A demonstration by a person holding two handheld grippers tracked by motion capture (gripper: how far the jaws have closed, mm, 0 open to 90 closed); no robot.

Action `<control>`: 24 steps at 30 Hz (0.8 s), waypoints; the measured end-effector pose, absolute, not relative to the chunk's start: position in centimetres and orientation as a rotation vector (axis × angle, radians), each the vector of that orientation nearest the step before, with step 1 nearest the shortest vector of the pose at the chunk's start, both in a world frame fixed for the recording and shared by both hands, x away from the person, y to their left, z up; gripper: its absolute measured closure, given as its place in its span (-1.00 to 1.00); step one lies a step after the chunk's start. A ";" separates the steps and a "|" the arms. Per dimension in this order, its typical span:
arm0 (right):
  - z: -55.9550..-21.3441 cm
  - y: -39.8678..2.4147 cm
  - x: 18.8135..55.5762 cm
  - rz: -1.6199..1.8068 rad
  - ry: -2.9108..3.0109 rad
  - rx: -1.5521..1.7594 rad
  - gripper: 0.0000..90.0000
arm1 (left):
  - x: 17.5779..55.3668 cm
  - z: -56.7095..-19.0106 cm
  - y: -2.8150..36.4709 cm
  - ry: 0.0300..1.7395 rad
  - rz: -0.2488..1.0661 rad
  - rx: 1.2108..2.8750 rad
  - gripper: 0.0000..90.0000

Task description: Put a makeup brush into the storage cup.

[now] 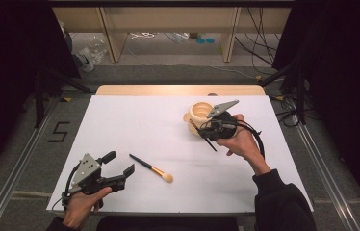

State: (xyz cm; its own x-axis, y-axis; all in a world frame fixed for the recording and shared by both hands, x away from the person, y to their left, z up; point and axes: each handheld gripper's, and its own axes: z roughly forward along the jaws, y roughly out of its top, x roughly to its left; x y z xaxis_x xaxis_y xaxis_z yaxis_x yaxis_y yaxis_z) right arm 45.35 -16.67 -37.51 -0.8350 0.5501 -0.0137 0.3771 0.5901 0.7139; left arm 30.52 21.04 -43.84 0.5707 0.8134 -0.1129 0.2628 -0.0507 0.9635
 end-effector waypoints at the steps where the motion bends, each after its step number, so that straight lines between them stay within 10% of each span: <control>1: -37.4 -16.7 45.4 1.111 2.577 0.782 0.84 | 30.5 -43.9 21.0 0.929 0.572 1.606 -0.64; 24: -36.4 -17.7 48.1 1.455 2.328 0.907 0.84 | 30.6 -43.9 21.0 0.932 0.569 1.605 -0.64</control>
